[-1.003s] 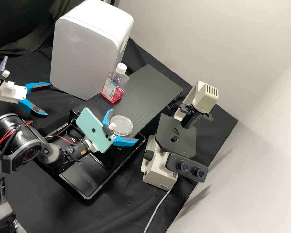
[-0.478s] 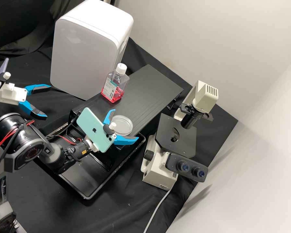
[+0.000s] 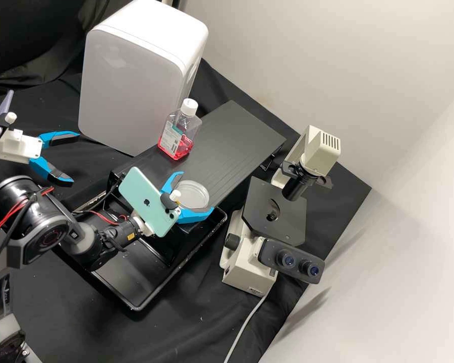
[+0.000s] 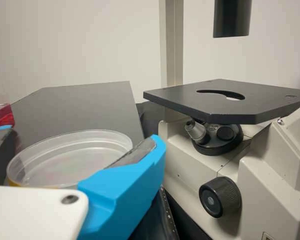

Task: Remove the lid from the petri dish

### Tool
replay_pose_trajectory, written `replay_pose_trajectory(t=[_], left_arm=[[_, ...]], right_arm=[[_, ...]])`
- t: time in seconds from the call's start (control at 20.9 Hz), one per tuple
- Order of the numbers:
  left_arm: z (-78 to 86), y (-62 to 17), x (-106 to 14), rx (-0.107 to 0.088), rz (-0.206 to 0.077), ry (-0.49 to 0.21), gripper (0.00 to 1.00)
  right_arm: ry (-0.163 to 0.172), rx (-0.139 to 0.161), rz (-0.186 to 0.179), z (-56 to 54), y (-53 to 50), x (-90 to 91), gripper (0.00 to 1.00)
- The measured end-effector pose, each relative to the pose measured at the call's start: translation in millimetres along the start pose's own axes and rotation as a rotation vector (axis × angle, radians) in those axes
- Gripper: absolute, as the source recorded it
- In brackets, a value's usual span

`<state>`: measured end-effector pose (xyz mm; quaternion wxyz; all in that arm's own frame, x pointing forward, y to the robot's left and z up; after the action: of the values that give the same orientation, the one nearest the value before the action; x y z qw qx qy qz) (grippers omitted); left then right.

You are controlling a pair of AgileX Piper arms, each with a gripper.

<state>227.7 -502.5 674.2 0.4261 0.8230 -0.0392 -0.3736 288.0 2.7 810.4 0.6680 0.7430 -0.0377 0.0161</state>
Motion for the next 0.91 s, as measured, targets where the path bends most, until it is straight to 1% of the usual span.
replay_pose_trajectory(t=[0.19,0.43,0.91], left_arm=[[0.0,0.0,0.0,0.0,0.0,0.0,1.0],[1.5,-0.3,0.3,0.002,-0.001,-0.005,1.0],[2.5,-0.5,0.5,0.002,-0.002,-0.009,1.0]], right_arm=[[0.0,0.0,0.0,0.0,0.0,0.0,0.0],[0.0,0.007,0.0,0.0,0.0,0.0,0.0],[0.003,0.007,0.002,-0.5,0.5,-0.1,0.0]])
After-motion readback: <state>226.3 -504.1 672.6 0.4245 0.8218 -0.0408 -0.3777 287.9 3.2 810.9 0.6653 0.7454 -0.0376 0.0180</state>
